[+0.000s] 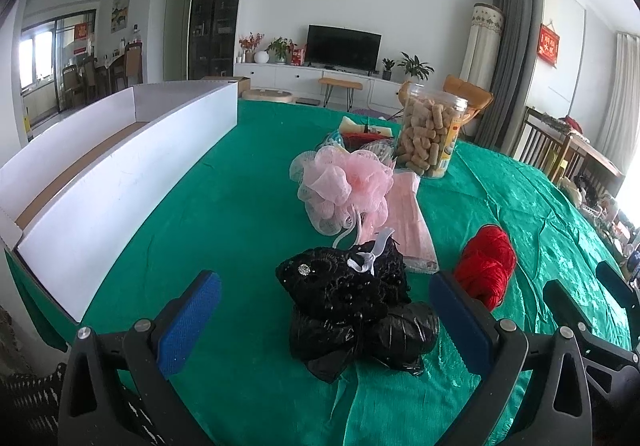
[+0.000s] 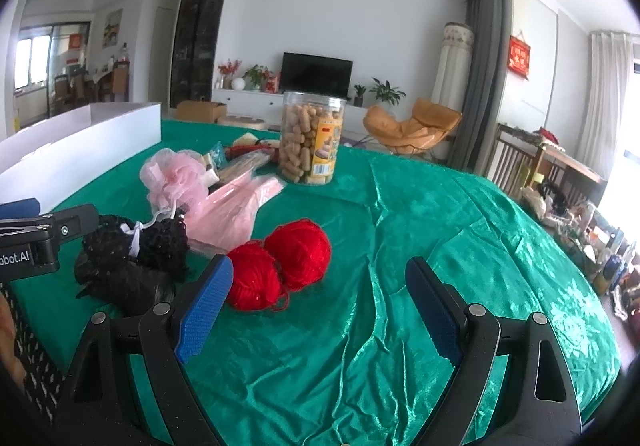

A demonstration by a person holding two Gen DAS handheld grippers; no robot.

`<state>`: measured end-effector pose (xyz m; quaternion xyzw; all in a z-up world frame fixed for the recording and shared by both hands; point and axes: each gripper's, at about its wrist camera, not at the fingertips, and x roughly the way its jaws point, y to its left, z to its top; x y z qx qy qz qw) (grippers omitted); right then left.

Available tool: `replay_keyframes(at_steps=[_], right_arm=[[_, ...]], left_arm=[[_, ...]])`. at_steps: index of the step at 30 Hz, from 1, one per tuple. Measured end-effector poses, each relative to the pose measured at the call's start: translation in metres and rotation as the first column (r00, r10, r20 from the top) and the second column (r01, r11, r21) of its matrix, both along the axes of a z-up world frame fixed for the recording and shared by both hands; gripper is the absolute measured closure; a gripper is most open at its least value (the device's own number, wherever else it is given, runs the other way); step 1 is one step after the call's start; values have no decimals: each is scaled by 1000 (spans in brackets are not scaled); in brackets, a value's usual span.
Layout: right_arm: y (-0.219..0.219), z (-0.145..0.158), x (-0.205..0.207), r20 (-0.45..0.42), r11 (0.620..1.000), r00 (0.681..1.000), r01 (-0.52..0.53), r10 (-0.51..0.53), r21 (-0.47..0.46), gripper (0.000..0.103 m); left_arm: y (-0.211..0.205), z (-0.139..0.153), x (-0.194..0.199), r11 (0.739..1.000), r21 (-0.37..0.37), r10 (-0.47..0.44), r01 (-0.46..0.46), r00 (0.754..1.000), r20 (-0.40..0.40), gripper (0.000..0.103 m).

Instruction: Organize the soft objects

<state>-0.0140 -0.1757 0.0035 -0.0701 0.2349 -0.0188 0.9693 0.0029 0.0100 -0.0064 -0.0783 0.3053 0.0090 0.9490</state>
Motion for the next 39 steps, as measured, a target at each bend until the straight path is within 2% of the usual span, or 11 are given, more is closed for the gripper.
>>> replay_keyframes(at_steps=[39], right_arm=[[4,-11,4,-55,1000,998,-10,11,24,13]], left_arm=[[5,-5,4,1000,-26,0,-1,999,-48,0]])
